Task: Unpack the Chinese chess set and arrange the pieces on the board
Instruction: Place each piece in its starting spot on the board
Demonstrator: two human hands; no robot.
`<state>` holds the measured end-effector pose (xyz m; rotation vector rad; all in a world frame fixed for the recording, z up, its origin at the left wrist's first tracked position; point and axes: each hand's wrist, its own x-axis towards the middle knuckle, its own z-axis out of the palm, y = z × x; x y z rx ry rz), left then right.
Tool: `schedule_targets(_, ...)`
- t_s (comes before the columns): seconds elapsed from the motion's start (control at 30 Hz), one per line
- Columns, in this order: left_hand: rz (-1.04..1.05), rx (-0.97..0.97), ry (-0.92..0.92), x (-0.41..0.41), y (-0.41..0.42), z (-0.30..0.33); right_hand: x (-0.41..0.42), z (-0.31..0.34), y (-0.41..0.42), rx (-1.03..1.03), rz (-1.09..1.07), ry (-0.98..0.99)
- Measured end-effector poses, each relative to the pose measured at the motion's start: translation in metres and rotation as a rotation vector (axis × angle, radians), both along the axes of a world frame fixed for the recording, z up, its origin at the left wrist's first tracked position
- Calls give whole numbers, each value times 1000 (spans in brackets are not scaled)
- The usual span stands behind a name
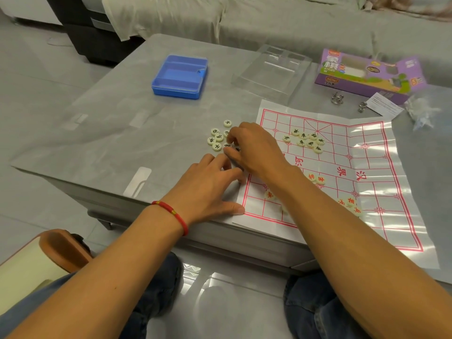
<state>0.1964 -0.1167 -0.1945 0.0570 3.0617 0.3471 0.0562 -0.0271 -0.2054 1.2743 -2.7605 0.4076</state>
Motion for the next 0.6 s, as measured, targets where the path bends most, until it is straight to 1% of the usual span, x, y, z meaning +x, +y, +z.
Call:
schedule_targets(0.13,1,-7,-1,0,-1,-1,0,3,0,1,19,-76)
schedule_targets(0.33,1,0,-4,-1,-2,-2,-6,12,10,-29,28,-72)
schedule_targets(0.5,5,16,-20,0,-2,-1,-18,22,38,-48,-57,-68)
schedule_targets(0.6,6,40,-12,1,-2,0,-29,34,63,-78,-180,-78)
